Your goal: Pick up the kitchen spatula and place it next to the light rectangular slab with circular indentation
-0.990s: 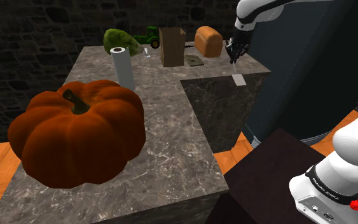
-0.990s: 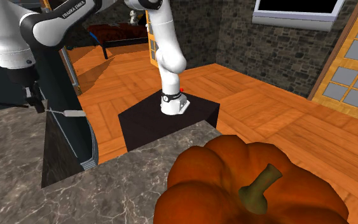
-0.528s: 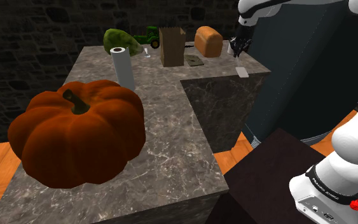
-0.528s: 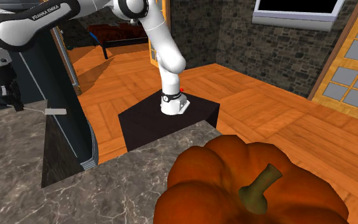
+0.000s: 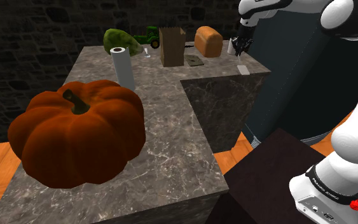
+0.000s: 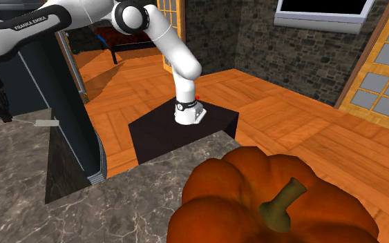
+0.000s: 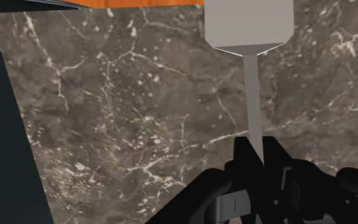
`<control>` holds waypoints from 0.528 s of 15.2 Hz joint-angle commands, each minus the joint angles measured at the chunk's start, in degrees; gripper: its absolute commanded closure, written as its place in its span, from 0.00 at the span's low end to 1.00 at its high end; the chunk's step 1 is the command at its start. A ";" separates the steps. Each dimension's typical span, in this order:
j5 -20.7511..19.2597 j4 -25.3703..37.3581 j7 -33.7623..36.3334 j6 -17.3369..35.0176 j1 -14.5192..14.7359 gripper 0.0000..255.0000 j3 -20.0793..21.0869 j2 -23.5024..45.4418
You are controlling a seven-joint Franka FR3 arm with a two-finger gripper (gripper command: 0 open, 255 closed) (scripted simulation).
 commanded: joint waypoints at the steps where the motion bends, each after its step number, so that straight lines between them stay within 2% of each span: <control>1: -0.07 -0.88 0.04 1.28 -0.01 1.00 -0.04 0.38; 8: -0.33 -4.22 0.25 5.89 -0.08 1.00 -0.20 1.67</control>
